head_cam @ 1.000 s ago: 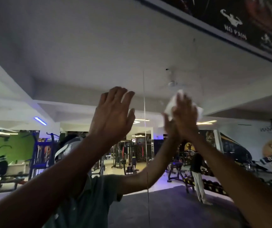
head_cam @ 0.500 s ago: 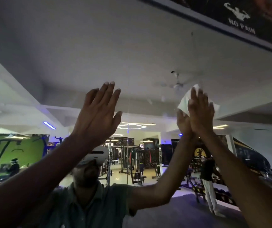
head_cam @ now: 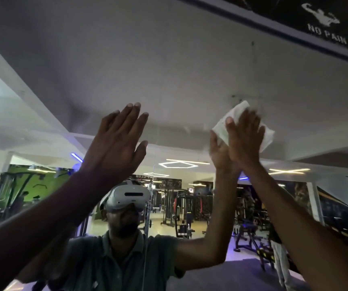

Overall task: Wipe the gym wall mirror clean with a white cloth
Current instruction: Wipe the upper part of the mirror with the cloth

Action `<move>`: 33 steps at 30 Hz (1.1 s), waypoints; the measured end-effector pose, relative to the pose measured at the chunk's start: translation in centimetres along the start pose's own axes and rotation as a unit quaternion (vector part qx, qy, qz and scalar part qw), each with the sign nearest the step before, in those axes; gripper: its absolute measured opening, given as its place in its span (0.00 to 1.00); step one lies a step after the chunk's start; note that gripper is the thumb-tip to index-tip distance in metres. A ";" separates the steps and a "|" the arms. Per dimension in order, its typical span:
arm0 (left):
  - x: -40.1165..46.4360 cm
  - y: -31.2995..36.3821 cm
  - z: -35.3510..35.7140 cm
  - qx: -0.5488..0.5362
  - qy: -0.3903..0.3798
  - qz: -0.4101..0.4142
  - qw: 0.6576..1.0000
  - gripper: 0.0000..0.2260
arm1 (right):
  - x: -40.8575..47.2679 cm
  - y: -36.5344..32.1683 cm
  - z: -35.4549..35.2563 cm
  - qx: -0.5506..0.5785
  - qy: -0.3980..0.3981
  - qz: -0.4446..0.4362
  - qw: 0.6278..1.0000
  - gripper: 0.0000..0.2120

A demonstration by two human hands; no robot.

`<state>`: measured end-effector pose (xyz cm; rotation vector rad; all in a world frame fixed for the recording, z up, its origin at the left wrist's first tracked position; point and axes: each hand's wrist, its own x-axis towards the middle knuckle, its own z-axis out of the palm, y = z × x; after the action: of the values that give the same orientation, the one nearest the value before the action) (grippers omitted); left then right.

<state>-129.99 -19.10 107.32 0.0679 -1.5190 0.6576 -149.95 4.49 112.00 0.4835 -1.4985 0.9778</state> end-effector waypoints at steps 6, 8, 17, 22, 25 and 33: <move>-0.1 -0.1 0.0 0.005 0.000 0.006 1.000 0.28 | -9.6 -5.4 0.7 -0.020 -0.092 -0.401 0.911 0.35; -0.1 -0.2 -0.1 0.009 -0.004 0.008 1.000 0.28 | -4.9 -2.6 0.6 -0.044 -0.066 -0.392 0.916 0.34; -0.1 -0.5 0.0 0.010 -0.004 0.018 1.000 0.28 | -9.9 -6.6 0.9 -0.069 -0.096 -0.362 0.925 0.35; -0.3 -0.9 0.2 0.020 -0.009 0.040 0.999 0.29 | -1.1 0.2 -1.0 -0.076 -0.035 -0.246 0.966 0.34; -0.3 -0.8 0.4 0.022 -0.010 0.034 0.999 0.29 | -1.5 -1.8 -0.5 -0.073 0.004 -0.072 0.995 0.40; -0.4 -1.3 0.4 0.009 -0.010 0.051 0.999 0.29 | -11.2 -2.8 0.0 -0.056 -0.087 -0.286 0.953 0.33</move>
<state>-129.74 -20.44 107.44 0.0093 -1.5435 0.7541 -145.61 0.26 102.20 0.8792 -1.4370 0.3987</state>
